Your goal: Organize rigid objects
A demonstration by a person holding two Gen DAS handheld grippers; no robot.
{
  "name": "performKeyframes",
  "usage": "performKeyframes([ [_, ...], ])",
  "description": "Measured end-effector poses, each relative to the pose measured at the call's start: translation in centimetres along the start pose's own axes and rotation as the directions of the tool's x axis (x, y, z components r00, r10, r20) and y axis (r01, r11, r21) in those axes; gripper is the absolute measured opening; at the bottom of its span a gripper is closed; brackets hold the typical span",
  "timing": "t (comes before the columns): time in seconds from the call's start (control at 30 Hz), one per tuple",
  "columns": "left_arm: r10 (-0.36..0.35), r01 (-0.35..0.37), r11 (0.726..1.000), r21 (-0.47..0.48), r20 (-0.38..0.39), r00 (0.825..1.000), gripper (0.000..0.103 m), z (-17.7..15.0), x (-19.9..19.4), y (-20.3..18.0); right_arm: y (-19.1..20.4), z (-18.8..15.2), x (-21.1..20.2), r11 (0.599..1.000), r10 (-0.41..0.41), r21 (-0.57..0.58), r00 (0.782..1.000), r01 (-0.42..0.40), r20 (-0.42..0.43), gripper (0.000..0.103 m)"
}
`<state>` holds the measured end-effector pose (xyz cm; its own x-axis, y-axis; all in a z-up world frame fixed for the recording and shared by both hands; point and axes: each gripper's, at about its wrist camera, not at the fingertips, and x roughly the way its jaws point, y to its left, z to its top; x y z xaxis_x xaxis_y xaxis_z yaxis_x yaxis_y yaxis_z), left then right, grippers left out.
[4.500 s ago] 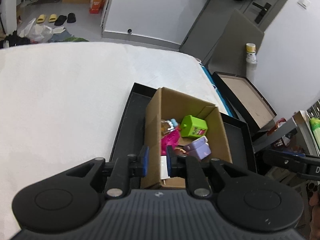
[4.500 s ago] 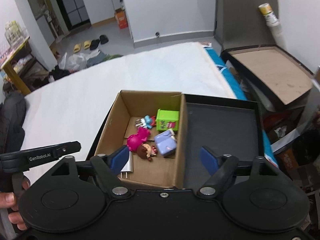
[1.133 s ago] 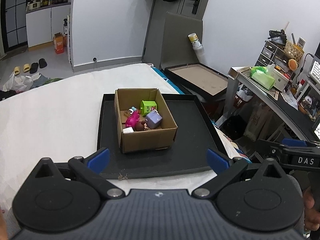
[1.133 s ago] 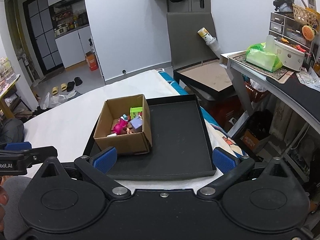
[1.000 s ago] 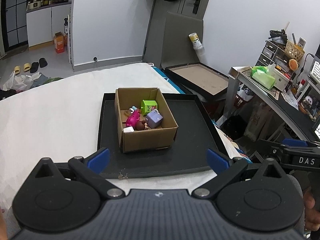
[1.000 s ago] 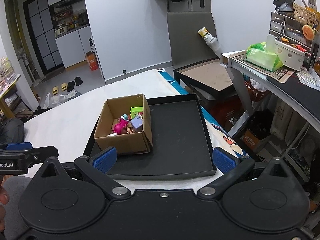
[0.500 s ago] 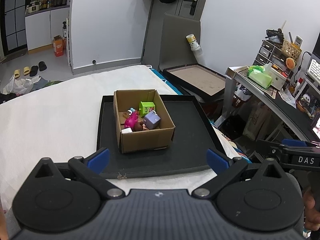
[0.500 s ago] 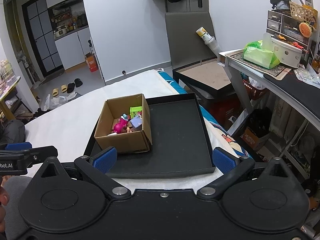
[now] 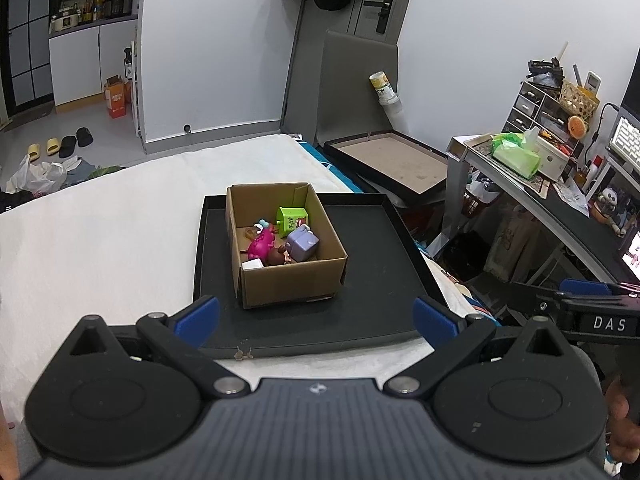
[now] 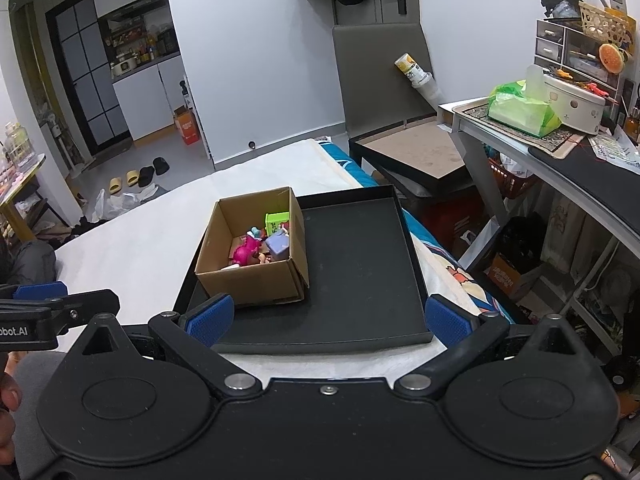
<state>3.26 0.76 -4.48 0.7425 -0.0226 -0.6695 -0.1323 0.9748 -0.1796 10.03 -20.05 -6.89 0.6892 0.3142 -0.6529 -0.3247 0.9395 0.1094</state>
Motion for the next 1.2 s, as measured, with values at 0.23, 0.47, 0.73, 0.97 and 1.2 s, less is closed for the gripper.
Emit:
performKeyframes([
  [0.23, 0.000, 0.000, 1.000, 0.001, 0.004, 1.000, 0.102, 0.09, -0.22, 0.05, 0.27, -0.18, -0.19, 1.000, -0.003, -0.006, 1.000, 0.003, 0.003, 0.103],
  [0.47, 0.000, 0.000, 1.000, 0.000, 0.004, 1.000, 0.102, 0.06, -0.33, 0.08, 0.26, -0.14, -0.23, 1.000, -0.006, -0.008, 1.000, 0.006, 0.006, 0.103],
  [0.73, 0.001, -0.001, 1.000, 0.005, 0.006, 1.000, 0.102, 0.11, -0.44, -0.03, 0.22, -0.14, -0.29, 1.000, -0.004, -0.006, 1.000, 0.004, 0.007, 0.103],
  [0.97, -0.001, 0.001, 1.000, 0.007, 0.006, 1.000, 0.102, 0.09, -0.50, -0.09, 0.24, -0.19, -0.44, 1.000, 0.003, -0.002, 1.000, -0.003, 0.008, 0.103],
  [1.2, 0.020, -0.021, 0.999, 0.035, 0.026, 0.999, 0.102, -0.08, -0.97, -0.82, 0.12, -0.22, -0.52, 1.000, 0.001, -0.001, 1.000, -0.001, 0.007, 0.103],
])
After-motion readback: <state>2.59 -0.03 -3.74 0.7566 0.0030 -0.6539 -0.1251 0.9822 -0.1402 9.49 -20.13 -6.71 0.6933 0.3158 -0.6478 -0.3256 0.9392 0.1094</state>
